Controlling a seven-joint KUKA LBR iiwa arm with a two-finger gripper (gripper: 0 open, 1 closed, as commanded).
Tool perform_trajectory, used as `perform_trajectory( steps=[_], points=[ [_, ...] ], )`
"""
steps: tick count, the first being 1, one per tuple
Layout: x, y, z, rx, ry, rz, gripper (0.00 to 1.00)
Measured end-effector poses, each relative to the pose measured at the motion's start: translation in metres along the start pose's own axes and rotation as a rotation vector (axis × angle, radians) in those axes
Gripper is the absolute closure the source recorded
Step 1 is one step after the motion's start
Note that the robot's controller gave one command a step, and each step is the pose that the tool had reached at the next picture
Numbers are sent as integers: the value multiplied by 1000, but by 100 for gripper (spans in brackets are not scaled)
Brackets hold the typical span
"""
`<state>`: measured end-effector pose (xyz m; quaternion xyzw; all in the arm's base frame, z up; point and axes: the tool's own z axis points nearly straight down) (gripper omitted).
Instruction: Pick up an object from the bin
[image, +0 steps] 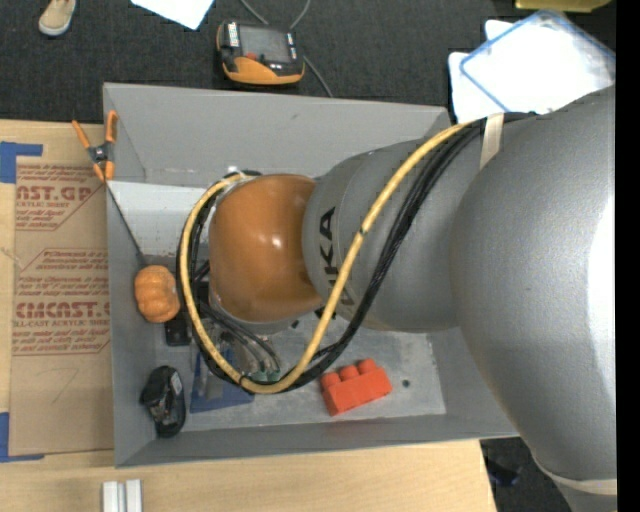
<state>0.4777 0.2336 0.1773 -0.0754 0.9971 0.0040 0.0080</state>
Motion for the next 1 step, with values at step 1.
perform_trajectory(
  steps=[1],
  points=[
    [-1, 0, -2, -1, -3, -1, 100]
  ],
)
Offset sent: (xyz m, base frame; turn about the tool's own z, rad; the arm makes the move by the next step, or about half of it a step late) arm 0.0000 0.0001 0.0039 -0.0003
